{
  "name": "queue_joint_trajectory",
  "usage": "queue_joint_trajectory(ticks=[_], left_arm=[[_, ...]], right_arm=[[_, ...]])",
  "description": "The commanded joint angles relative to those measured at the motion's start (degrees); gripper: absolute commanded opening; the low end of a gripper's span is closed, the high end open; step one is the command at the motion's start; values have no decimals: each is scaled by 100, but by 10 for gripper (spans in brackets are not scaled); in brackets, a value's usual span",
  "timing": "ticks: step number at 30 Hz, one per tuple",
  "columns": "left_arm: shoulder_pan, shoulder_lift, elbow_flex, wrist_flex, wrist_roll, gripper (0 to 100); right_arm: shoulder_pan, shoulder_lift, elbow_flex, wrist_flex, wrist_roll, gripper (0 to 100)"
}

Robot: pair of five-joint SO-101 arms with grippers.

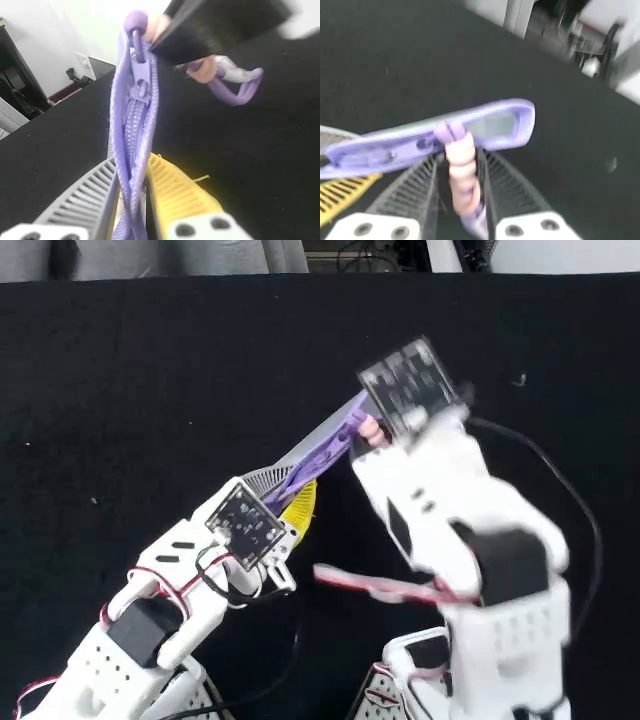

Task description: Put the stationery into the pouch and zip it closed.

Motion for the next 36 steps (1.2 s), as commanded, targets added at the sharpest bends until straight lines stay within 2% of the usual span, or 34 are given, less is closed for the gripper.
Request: queue_joint_trajectory(ticks=[1, 10, 15, 28, 36], left_arm=[[-40, -316, 127, 70, -53, 28], [-40, -686, 286, 308, -62, 28], [-31, -879, 295, 396, -62, 28], [-40, -1064, 338, 413, -62, 28], [-40, -1064, 330, 519, -62, 28]], right_arm=[[264, 233, -505, -237, 0, 11], [1064, 549, -927, -378, 0, 11], [1143, 1007, -1068, -396, 9, 11], [1952, 1895, -1077, -1354, 9, 11], [2321, 2545, -2000, -1389, 0, 11]])
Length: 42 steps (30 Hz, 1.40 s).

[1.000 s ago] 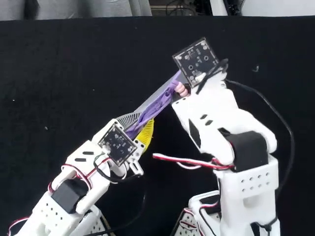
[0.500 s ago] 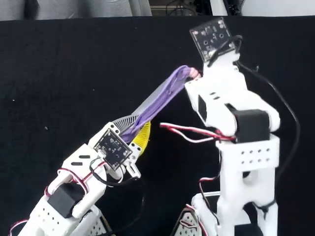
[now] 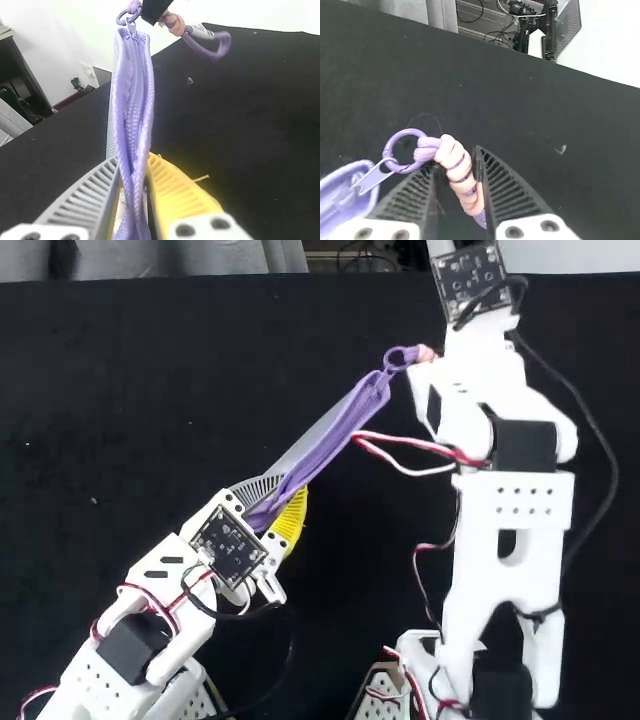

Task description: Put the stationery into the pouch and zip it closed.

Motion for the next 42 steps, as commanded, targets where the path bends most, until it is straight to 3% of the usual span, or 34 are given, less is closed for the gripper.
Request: queue_joint_trajectory(ticks=[1, 11, 21, 26, 31, 37, 42], left_arm=[[-22, -105, -40, 185, -62, 28], [-31, -105, -40, 185, -62, 28], [-31, -105, 22, -105, -53, 37], [-22, -105, 110, 149, -53, 229], [-57, -105, -22, 211, -53, 227], [-716, -105, 22, 316, -18, 223], [-1560, -114, -31, 1116, -18, 223]], right_arm=[[607, 259, -778, -273, 0, 11], [905, 910, -1059, -273, -53, 11], [404, 919, -1182, 299, -53, 11], [176, 910, -1182, 607, -53, 11], [114, 954, -1147, 800, -44, 11], [114, 927, -409, 563, 0, 11], [105, 910, 567, -62, 0, 11]])
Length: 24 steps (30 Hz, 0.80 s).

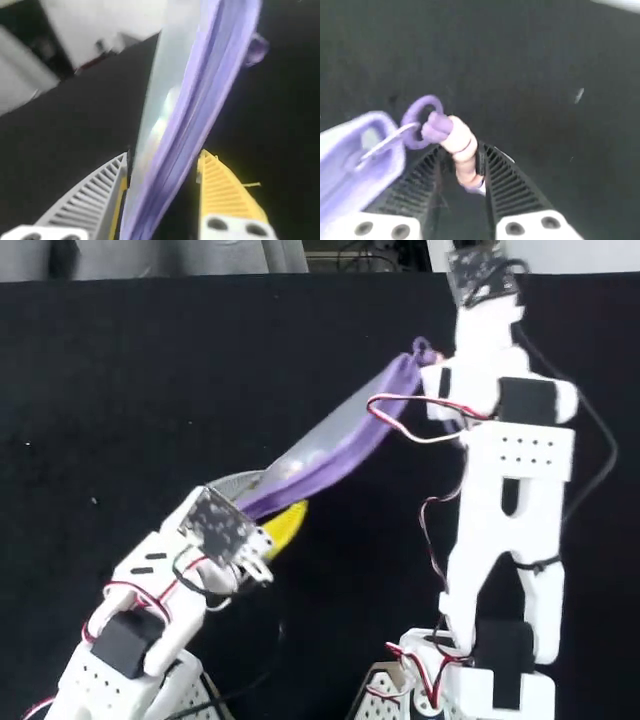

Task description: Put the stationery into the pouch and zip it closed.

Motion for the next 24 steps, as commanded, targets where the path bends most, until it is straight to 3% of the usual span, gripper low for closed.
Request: queue_joint_trajectory(ticks=[1, 7, 14, 19, 24], left_arm=[[-752, -53, -163, 615, 9, 223], [-1666, -167, -154, 1169, 9, 223], [-2826, -1301, -119, 1811, 18, 223], [-3538, -1213, -92, 2022, 18, 223], [-4013, -1240, 48, 2031, 18, 223]], right_arm=[[-141, -48, 532, -510, 35, 11], [-571, -48, 1464, -879, 466, 11], [-1134, 4, 2545, -1732, 501, 11], [-1380, 4, 3178, -2136, 510, 13], [-1547, 13, 3468, -2031, 519, 134]])
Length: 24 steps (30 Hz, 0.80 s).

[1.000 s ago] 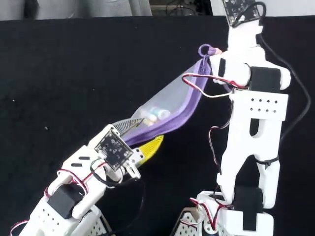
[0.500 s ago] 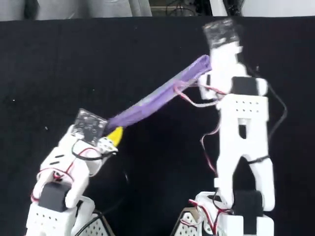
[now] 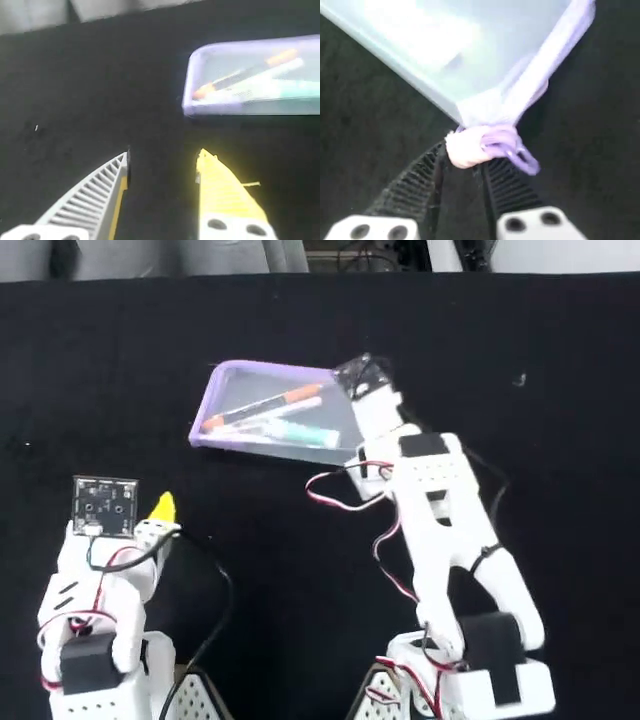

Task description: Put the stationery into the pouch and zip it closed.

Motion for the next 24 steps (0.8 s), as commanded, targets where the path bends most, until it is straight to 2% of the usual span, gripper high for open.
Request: queue_joint_trajectory(ticks=[1, 6, 10, 17, 24], left_arm=[[-347, -44, -31, 26, 18, 223], [-391, -44, -92, 18, 484, 223], [-347, -44, -92, -18, 862, 226], [-347, -44, -66, 18, 1231, 227], [-347, -53, -92, -9, 1301, 224]], right_arm=[[-185, -66, 66, -18, 132, 172], [-527, -119, 101, 334, 765, 320], [-818, -259, -295, 835, 818, 381], [-1116, -840, -1253, 1776, 818, 394], [-897, -1754, -2035, 2418, 809, 390]])
